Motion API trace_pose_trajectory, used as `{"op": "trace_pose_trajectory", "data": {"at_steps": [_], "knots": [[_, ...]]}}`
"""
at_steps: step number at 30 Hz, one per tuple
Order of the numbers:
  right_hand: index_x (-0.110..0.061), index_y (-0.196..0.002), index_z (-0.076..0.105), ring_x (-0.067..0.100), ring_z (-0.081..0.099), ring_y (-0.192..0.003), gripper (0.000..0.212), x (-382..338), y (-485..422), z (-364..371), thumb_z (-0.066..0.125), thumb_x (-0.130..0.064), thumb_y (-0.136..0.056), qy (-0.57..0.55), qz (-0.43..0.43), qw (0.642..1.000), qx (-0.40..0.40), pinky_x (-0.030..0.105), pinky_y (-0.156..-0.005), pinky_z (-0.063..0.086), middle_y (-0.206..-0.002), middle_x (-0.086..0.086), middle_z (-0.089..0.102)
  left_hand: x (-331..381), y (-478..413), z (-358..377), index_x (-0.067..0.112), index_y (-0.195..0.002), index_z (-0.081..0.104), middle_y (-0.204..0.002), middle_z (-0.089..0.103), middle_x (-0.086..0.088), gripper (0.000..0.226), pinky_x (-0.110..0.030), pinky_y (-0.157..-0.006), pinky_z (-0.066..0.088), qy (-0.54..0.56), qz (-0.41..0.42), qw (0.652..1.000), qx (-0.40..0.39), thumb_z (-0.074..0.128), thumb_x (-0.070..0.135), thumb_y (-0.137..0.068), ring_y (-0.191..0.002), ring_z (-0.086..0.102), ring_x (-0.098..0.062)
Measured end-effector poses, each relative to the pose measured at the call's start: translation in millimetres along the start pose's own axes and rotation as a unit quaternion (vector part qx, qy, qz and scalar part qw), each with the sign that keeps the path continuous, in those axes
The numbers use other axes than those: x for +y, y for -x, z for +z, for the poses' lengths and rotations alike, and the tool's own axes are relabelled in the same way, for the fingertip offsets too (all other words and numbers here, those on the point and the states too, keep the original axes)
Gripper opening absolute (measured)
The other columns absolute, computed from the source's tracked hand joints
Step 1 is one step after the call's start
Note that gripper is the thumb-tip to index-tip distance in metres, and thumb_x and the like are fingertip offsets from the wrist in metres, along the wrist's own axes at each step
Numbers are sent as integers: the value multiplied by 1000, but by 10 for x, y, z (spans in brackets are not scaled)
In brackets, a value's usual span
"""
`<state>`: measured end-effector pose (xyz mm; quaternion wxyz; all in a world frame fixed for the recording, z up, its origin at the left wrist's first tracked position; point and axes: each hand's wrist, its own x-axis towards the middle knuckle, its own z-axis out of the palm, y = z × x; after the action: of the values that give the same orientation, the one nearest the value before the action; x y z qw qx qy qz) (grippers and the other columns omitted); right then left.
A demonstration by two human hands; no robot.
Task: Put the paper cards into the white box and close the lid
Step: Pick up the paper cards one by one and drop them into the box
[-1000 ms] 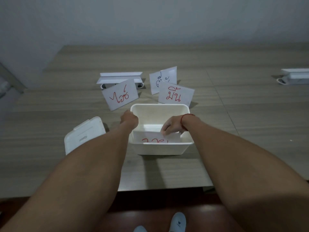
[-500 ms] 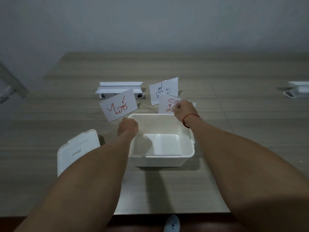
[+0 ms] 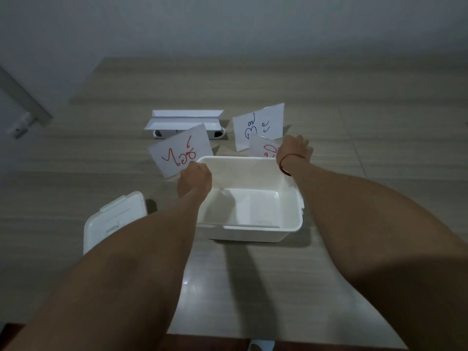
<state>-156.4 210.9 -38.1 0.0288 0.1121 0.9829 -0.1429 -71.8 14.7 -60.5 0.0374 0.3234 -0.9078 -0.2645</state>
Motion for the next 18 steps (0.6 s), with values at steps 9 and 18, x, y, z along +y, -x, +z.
{"op": "trace_pose_trajectory", "data": {"at_steps": [9, 18], "knots": [[-8, -123, 56, 35, 58, -118, 30, -54, -74, -146, 45, -7, -95, -12, -57, 998, -20, 38, -97, 44, -128, 19, 60, -33, -13, -6, 2, -115, 53, -111, 60, -19, 41, -35, -70, 42, 10, 6, 1000, -26, 25, 29, -100, -84, 49, -24], [-17, -114, 57, 32, 55, -115, 26, -353, 182, -852, 39, -16, -95, -91, -173, 973, 126, 39, -95, 35, -119, 12, 64, -121, 97, -165, 2, -129, 45, -123, 56, -20, 37, -37, -76, 41, 31, 7, 992, -124, 33, 19, -98, -104, 56, -34]]}}
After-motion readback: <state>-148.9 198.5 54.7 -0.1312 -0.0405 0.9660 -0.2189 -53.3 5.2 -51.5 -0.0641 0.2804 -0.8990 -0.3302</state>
